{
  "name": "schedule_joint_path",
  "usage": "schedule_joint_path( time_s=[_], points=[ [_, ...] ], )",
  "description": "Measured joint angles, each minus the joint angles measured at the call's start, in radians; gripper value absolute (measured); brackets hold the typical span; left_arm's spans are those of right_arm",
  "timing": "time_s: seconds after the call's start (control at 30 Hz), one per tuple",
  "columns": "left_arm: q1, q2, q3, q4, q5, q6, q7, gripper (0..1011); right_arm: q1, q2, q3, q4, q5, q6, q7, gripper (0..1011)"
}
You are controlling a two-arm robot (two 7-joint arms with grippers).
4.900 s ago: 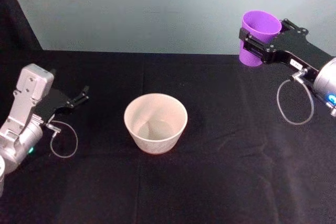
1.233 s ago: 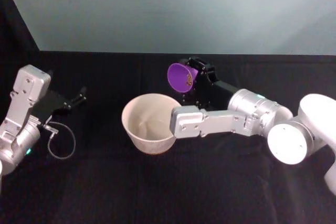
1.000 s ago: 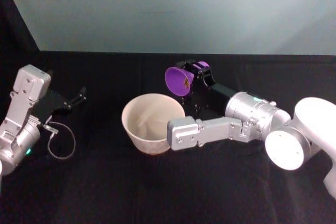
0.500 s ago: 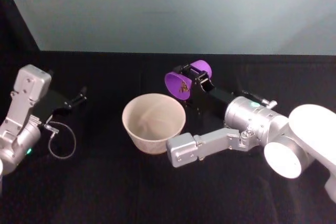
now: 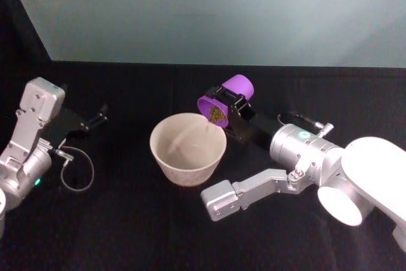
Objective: Pick up the cup and pour the mung beans from the cup into the bowl.
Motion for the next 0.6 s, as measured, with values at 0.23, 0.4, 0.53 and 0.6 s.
schedule_joint_path(
  time_s=[0.23,0.4,0.53,0.6],
  points=[
    [0.000,0.000,0.000,0.000,0.000,0.000,0.000,1000,0.000,-0.001,-0.009,-0.007,-0.067,0.000,-0.009,732],
    [0.000,0.000,0.000,0.000,0.000,0.000,0.000,1000,0.000,-0.002,-0.015,-0.011,-0.103,0.006,-0.016,732],
    [0.000,0.000,0.000,0.000,0.000,0.000,0.000,1000,0.002,-0.002,-0.023,-0.014,-0.135,0.015,-0.023,732],
    [0.000,0.000,0.000,0.000,0.000,0.000,0.000,1000,0.004,-0.001,-0.030,-0.014,-0.158,0.020,-0.029,732]
  ],
)
